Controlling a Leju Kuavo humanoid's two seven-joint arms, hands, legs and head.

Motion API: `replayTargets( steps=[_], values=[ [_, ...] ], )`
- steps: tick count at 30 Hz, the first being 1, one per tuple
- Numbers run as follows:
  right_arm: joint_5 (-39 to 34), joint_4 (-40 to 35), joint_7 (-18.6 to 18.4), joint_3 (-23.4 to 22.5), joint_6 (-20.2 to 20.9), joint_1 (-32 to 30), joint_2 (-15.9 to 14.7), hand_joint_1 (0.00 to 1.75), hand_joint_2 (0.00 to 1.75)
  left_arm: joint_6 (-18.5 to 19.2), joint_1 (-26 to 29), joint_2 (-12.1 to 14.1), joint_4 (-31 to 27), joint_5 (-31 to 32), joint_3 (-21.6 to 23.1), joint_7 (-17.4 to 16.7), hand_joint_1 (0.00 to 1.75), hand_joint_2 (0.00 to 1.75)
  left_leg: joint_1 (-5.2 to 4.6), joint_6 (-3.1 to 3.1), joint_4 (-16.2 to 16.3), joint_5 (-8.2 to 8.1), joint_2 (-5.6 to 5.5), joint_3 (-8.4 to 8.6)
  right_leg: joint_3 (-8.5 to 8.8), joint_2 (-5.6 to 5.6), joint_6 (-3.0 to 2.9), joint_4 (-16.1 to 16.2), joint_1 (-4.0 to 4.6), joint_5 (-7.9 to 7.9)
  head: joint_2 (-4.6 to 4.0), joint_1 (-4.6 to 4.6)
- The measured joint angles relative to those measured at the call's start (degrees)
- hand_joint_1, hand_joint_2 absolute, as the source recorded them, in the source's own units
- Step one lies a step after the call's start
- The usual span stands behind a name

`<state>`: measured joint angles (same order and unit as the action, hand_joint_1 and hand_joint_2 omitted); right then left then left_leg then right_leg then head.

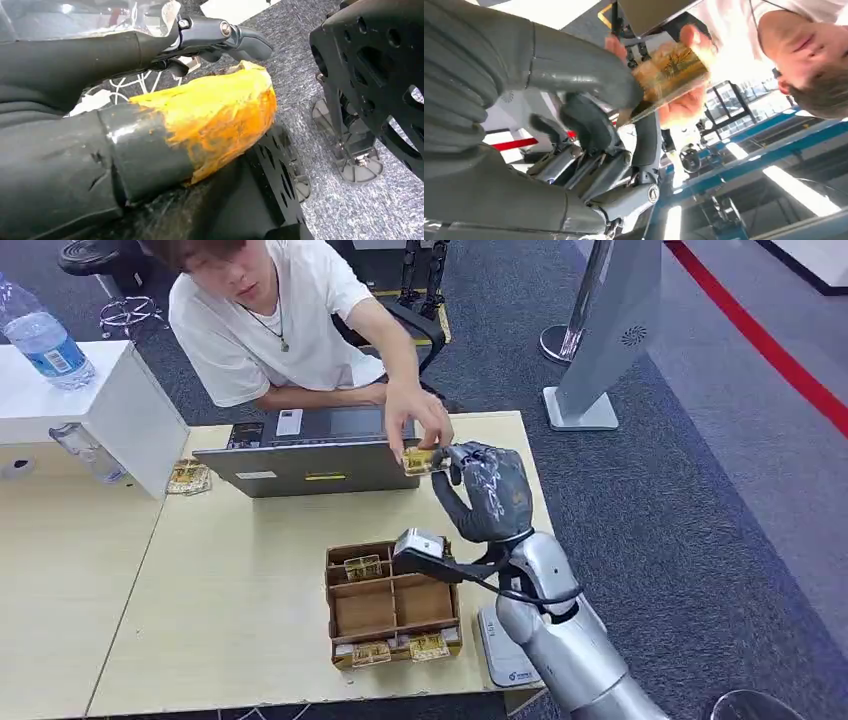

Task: Pass the card to the sensor for recognition and then transmit it.

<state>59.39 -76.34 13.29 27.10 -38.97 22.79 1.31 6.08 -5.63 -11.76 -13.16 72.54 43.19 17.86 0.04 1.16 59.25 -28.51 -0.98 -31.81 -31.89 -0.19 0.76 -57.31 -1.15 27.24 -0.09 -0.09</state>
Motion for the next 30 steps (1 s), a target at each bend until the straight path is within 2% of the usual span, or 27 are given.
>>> replayTargets(
  steps=[8, 19, 30],
  values=[
    [0.06, 2.88, -0.79, -0.79, -0.22, 0.33, 0.87, 0.0, 1.75, 0.0, -0.13, -0.11, 0.0, 0.66, 0.0, 0.02, 0.0, 0.0, 0.0, 0.0, 0.0, 0.0, 0.0, 0.0, -0.01, 0.0, 0.0, 0.0, 0.0, 0.0, 0.0, 0.0],
    [-5.97, 2.86, 1.62, -3.26, -0.44, -1.56, 0.81, 0.0, 1.75, -0.31, -0.18, -0.13, 0.0, 1.07, 0.0, 0.15, 0.0, 0.0, 0.0, 0.0, 0.0, 0.0, 0.0, 0.01, -0.02, 0.01, 0.0, 0.01, 0.0, 0.0, 0.0, 0.0],
    [-14.32, 2.9, 6.73, -11.3, 0.26, -6.42, -0.02, 0.0, 1.75, -0.98, -0.32, -0.17, 0.0, 2.23, 0.0, 0.31, 0.0, 0.0, -0.01, 0.0, 0.0, -0.01, 0.0, 0.0, -0.04, 0.01, 0.0, 0.02, 0.0, 0.0, 0.0, 0.0]
  ],
)
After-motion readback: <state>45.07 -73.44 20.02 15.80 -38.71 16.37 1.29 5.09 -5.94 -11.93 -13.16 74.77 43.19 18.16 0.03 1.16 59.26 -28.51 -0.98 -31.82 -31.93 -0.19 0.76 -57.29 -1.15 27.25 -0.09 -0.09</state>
